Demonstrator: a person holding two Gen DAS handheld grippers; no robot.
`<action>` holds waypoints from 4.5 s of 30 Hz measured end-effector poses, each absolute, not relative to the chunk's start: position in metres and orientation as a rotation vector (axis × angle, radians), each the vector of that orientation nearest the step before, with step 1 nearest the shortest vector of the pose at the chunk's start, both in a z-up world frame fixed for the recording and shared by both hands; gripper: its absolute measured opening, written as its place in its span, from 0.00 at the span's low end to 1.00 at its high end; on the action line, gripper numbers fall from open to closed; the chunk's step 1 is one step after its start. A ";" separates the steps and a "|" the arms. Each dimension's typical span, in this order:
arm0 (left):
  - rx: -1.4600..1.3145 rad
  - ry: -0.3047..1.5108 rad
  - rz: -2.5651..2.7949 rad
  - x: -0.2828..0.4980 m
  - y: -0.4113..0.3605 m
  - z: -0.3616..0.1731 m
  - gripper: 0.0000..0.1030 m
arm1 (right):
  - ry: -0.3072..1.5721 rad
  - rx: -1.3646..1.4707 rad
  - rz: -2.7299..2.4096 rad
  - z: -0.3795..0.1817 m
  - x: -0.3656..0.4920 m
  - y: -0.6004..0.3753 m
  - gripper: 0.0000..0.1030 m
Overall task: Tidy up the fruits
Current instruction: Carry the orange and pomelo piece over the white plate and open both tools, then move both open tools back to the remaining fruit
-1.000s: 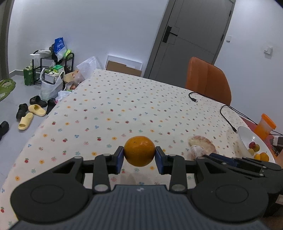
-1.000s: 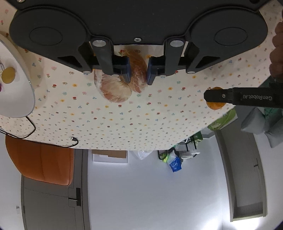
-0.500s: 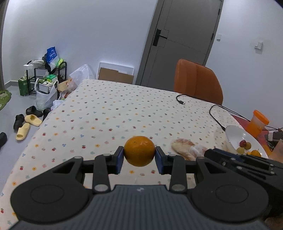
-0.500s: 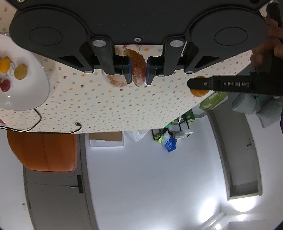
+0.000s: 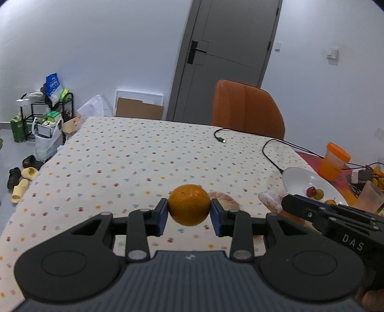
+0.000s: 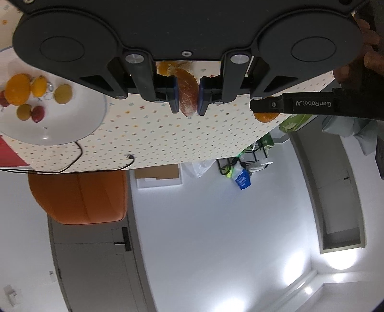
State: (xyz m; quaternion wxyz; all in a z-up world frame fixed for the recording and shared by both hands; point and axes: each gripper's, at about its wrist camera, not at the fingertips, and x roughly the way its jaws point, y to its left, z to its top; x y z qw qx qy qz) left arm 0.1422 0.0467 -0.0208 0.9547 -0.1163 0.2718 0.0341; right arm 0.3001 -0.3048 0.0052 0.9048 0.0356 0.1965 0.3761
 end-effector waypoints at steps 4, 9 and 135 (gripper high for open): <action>-0.229 0.555 0.043 0.150 0.034 -0.021 0.35 | 0.397 0.087 0.750 0.007 0.304 -0.317 0.14; -0.210 0.556 0.007 0.159 0.016 -0.021 0.35 | 0.381 0.110 0.713 0.009 0.309 -0.336 0.14; -0.189 0.586 0.113 0.175 0.019 -0.009 0.85 | 0.449 0.170 0.653 0.009 0.322 -0.363 0.97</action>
